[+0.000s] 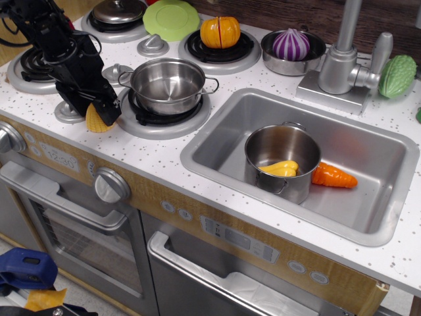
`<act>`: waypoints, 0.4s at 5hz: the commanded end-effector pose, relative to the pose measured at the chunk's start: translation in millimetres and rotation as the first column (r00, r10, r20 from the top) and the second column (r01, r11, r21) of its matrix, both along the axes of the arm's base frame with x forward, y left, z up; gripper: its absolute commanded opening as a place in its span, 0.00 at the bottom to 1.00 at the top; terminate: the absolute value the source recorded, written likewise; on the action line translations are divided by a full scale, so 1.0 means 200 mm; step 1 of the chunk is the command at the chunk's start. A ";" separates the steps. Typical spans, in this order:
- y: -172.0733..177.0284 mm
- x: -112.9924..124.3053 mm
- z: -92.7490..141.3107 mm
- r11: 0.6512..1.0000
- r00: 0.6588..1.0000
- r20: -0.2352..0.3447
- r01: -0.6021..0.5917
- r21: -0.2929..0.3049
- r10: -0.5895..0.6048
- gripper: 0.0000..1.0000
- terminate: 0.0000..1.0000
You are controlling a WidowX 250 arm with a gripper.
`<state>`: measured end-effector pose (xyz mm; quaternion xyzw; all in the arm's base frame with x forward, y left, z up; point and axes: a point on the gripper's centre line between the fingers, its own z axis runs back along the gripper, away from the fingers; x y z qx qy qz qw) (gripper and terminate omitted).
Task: Put corn in pan which is on stove
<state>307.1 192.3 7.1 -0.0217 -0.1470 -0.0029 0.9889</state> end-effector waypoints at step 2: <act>0.03 0.00 0.22 0.995 1.000 -0.006 -0.005 0.095 0.006 0.00 0.00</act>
